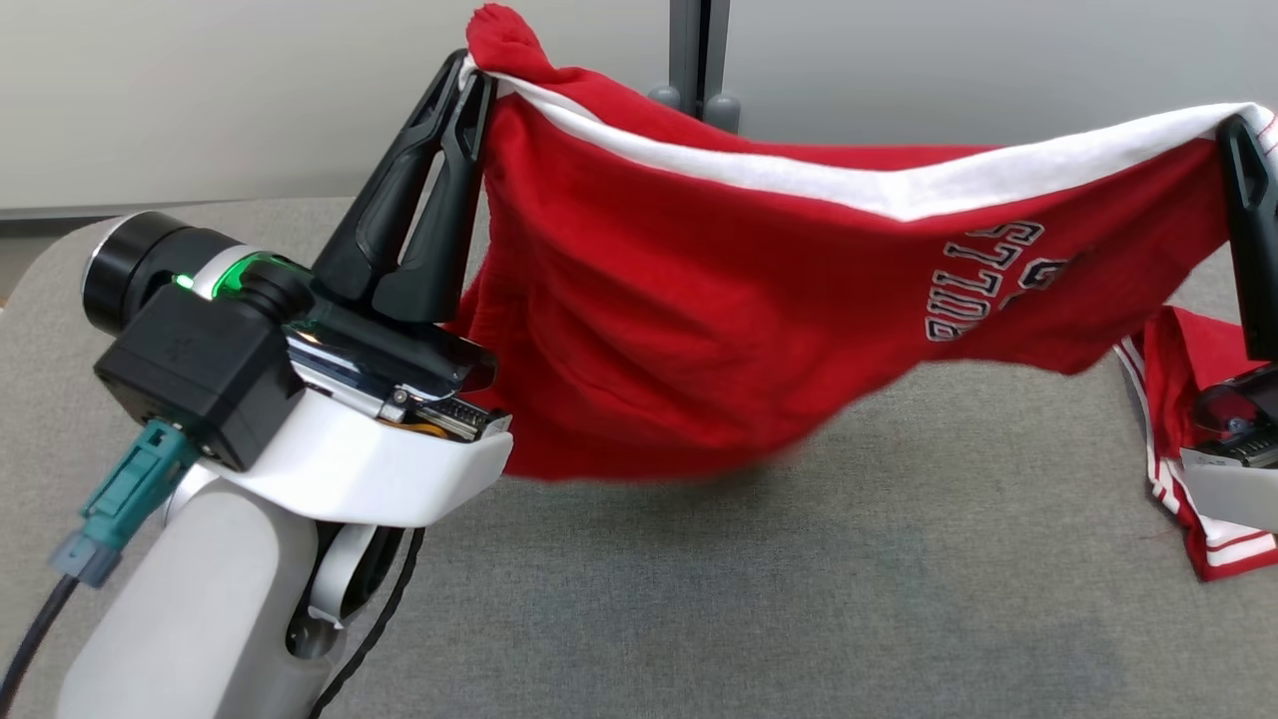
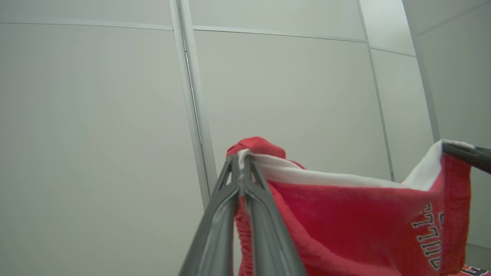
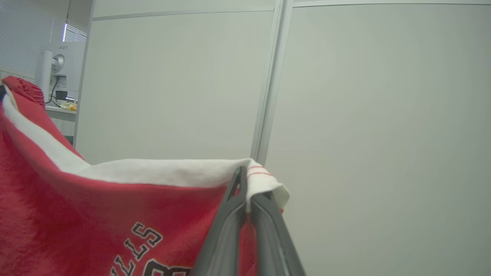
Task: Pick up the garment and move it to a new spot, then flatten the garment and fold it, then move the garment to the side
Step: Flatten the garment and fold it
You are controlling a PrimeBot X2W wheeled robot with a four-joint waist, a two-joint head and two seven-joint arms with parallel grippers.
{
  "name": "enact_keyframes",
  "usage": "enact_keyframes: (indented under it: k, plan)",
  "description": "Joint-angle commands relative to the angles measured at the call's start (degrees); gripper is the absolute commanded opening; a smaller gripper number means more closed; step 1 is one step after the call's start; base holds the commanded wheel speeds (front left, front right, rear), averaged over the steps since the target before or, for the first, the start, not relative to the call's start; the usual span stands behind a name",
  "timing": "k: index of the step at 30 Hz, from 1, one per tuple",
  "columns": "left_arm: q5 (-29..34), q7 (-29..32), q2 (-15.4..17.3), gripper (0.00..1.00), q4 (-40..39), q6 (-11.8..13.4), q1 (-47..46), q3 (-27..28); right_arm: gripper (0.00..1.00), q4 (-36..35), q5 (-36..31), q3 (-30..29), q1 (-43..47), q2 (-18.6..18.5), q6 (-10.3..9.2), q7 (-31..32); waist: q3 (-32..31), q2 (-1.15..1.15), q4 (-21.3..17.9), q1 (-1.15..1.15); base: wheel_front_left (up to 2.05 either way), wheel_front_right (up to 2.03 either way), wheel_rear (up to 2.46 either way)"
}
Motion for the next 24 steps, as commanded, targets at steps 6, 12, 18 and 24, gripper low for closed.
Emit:
enact_keyframes:
  k: [6, 12, 18, 24]
  plan:
    - [-2.36, 0.62, -0.31, 0.00, 0.48, 0.13, -2.07, 1.62, 0.00, 0.43, 1.66, -1.50, -1.70, 0.86, -0.02, 0.91, 4.41, 0.00, 0.20, 0.00, 0.00, 0.00, 0.00]
    - [-5.10, -1.56, -2.66, 0.00, 8.41, -2.63, -8.87, 2.53, 0.00, 3.58, 3.08, -1.33, -7.68, 0.67, -0.02, 0.41, 9.11, 0.00, 0.47, 0.00, 0.00, 0.00, 0.00]
    - [-6.30, -6.09, -6.90, 0.00, 24.62, -6.42, -24.01, 3.34, 0.00, 13.93, 5.14, 1.35, -24.20, -1.25, -0.02, -1.51, 13.64, 0.00, 0.66, 0.00, 0.00, 0.00, 0.00]
    - [-6.48, -11.78, -10.78, 0.00, 41.90, -9.37, -37.26, 4.62, 0.00, 27.18, 6.77, 8.18, -41.54, 0.17, -0.02, -6.03, 15.11, 0.00, -0.01, 0.00, 0.00, 0.00, 0.00]
